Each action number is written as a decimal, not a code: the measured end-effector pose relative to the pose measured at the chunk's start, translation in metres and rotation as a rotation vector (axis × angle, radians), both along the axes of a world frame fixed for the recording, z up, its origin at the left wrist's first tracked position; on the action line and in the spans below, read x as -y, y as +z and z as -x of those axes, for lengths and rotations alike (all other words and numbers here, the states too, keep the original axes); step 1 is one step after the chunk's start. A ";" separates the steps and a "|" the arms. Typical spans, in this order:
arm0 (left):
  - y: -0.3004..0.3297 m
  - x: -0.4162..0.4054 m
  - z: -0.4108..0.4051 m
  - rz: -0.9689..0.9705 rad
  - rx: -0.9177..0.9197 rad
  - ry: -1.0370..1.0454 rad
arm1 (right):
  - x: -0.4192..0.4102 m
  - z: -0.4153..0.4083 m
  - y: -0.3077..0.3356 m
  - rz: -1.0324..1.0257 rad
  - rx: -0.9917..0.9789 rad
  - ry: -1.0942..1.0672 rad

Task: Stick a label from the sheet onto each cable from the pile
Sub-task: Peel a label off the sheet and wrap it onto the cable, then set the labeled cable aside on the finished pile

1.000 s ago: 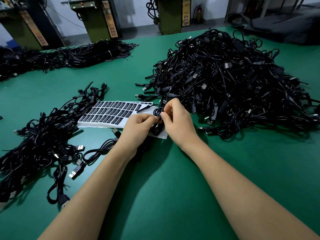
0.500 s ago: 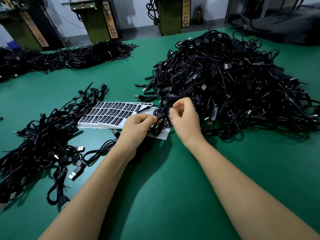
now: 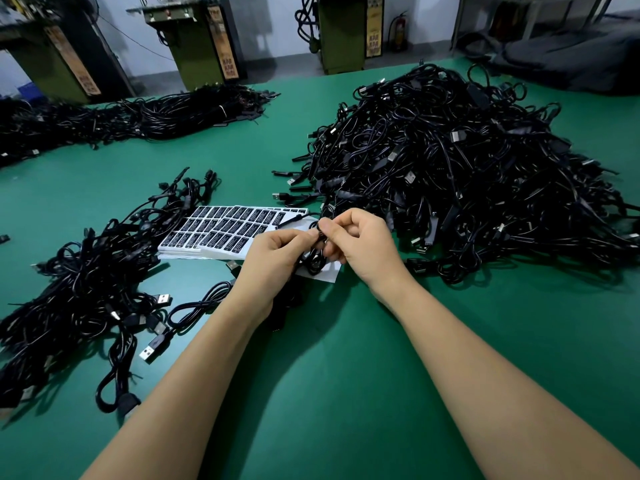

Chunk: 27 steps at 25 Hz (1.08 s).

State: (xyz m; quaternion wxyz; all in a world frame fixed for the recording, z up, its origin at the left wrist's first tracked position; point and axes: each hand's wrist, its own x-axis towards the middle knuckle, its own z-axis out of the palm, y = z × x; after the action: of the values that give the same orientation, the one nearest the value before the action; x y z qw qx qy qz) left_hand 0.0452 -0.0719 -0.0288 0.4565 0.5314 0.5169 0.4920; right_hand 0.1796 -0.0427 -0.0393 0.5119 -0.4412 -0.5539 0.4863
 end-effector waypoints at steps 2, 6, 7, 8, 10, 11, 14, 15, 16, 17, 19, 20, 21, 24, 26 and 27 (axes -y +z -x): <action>0.001 0.000 -0.001 -0.005 -0.013 0.007 | -0.001 -0.001 0.000 0.037 -0.013 0.010; 0.004 0.001 -0.003 0.019 0.009 0.013 | -0.003 -0.002 0.002 0.096 -0.057 0.051; 0.005 0.002 -0.003 0.030 0.015 0.007 | -0.004 -0.003 0.003 0.094 -0.061 0.070; 0.006 0.002 -0.002 0.044 0.012 0.001 | -0.004 -0.003 0.003 0.084 -0.065 0.088; 0.006 0.000 0.000 0.094 -0.023 -0.004 | -0.004 -0.004 0.002 0.060 -0.067 0.109; 0.006 -0.001 0.001 0.126 -0.035 -0.002 | -0.005 -0.004 0.001 0.057 -0.069 0.110; 0.004 -0.006 0.005 0.167 -0.004 0.004 | -0.005 -0.004 0.000 0.072 -0.088 0.088; 0.004 -0.005 0.006 0.161 0.006 0.003 | -0.006 -0.004 0.000 0.072 -0.086 0.083; 0.003 -0.005 0.007 0.144 0.011 -0.004 | -0.006 -0.004 0.000 0.070 -0.079 0.079; 0.003 -0.004 0.007 0.115 0.015 -0.018 | -0.006 -0.004 -0.001 0.068 -0.073 0.076; 0.001 0.000 0.005 0.011 -0.018 -0.037 | -0.007 -0.005 -0.002 0.074 -0.082 0.067; -0.001 0.001 0.004 -0.058 -0.067 -0.018 | -0.007 -0.005 -0.002 0.083 -0.095 0.064; -0.002 0.002 0.002 -0.122 -0.128 0.019 | -0.007 -0.006 -0.002 0.093 -0.103 0.064; -0.008 0.004 0.000 -0.274 -0.311 0.129 | -0.007 -0.005 -0.001 0.099 -0.101 0.080; -0.010 0.005 -0.001 -0.362 -0.463 0.194 | -0.006 -0.005 -0.001 0.093 -0.100 0.086; -0.010 0.005 -0.001 -0.398 -0.529 0.213 | -0.006 -0.005 0.000 0.093 -0.102 0.087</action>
State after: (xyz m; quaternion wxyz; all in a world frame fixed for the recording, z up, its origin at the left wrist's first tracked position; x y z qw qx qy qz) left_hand 0.0462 -0.0770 -0.0388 0.1400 0.6622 0.5638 0.4733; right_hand 0.1845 -0.0365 -0.0397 0.4969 -0.4147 -0.5225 0.5550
